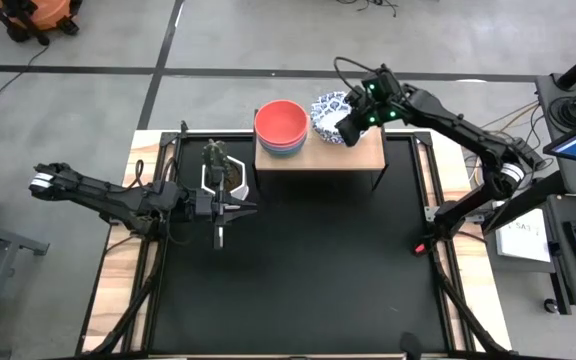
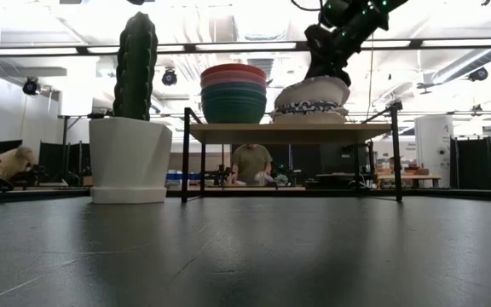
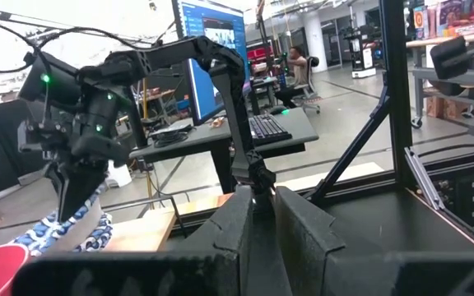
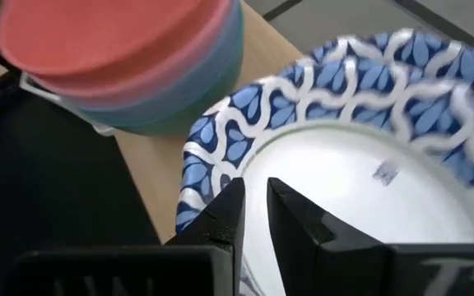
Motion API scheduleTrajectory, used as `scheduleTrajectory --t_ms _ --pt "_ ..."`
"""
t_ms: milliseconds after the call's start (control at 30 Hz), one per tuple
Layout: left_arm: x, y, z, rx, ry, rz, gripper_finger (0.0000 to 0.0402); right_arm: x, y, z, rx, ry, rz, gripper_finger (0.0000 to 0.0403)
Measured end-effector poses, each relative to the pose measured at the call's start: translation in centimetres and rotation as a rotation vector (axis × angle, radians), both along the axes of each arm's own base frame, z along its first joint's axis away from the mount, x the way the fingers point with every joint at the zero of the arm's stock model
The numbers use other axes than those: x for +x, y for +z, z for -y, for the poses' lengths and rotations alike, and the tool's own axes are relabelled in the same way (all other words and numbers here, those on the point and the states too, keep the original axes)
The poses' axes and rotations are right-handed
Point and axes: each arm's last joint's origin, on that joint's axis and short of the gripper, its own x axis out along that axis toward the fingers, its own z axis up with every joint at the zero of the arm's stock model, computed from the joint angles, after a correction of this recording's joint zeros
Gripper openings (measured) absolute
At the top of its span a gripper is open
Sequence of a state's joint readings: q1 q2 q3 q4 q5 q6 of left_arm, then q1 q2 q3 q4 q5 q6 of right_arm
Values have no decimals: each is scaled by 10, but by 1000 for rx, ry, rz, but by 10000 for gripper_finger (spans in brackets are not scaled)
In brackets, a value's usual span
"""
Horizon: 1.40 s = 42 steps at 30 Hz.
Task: Place and stack bowls onto a shelf
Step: Stack the blue patterned bowl on top of the blue patterned bowls on the shelf
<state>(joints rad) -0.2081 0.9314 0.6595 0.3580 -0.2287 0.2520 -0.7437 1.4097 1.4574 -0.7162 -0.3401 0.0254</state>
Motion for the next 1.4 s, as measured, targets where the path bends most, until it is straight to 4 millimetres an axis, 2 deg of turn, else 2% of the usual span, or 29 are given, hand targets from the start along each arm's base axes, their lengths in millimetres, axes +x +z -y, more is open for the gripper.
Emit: scheduleTrajectory --t_ms 200,433,833,1033,1167,1400 --pt "0 0 0 -8 -1 0 39 2 -12 2 -9 0 8 43" --pt "0 0 0 -29 -2 0 39 2 -3 2 -89 10 78 43" --pt "0 0 0 -34 -3 1 39 4 -49 -1 -117 10 125 43" --pt "0 0 0 -48 -4 1 39 0 -42 -5 -163 2 164 43" --pt "0 0 0 -51 -4 1 39 -1 -41 -3 -225 -46 127 43" --pt "0 0 0 -62 -5 2 39 -1 -61 -4 -180 -36 7 43"
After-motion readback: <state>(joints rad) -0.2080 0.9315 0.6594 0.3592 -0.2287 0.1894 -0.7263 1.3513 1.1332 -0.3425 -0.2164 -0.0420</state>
